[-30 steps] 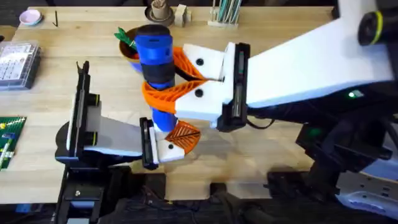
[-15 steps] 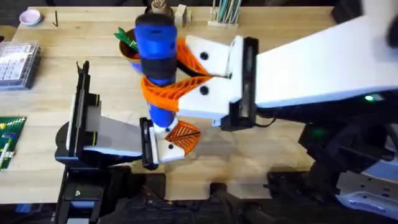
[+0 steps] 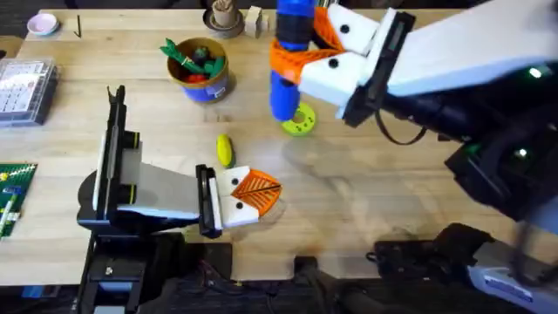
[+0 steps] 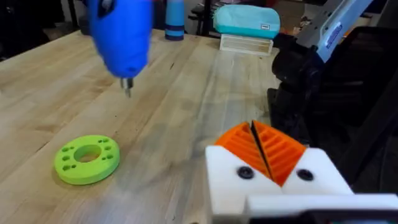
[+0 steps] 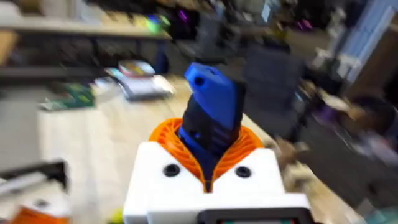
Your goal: Pick up the gripper from the table and insert it into the empty holder that is missing its gripper. Then pick up a screw, insert it into the mounting hole, and use the screwdriver to tighten it. Finally, clean up the table by picking up the vegetable and placing it into the bucket.
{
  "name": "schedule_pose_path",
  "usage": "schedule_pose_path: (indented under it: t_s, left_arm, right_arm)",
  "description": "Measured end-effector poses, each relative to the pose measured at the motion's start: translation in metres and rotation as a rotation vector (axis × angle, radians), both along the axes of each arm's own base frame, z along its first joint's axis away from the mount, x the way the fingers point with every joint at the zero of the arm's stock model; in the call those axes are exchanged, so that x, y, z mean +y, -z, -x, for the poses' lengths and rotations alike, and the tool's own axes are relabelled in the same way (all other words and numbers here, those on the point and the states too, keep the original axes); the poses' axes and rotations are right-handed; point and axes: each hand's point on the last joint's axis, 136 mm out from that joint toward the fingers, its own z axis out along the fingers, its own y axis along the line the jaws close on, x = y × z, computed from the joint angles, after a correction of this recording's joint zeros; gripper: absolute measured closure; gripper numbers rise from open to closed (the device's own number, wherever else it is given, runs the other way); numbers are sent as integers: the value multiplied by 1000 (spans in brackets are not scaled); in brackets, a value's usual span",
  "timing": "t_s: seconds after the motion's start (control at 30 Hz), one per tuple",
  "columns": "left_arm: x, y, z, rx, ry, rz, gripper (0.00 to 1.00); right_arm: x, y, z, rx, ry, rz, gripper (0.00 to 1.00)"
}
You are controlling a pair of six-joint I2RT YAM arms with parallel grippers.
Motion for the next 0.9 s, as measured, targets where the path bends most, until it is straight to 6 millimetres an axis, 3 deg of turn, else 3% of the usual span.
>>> schedule_pose_path:
  t_s: [0.13, 0.3, 0.5, 0.6, 0.7, 0.9]
  left_arm:
    - [0, 0, 0, 0, 0, 0, 997]
    - [0, 0, 0, 0, 0, 0, 997]
    - [0, 0, 0, 0, 0, 0, 997]
    - [0, 0, 0, 0, 0, 0, 997]
    - [0, 0, 0, 0, 0, 0, 997]
    - [0, 0, 0, 0, 0, 0, 997]
  right_arm:
    - [-37, 44, -49, 79, 167, 132, 981]
    - [-99, 100, -100, 158, 369, 309, 981]
    - [-156, 162, -122, 288, 485, 559, 981]
    - [-170, 170, -132, 274, 504, 702, 981]
    - [-175, 165, -148, 198, 506, 809, 981]
    - [-171, 159, -177, 21, 485, 1005, 981]
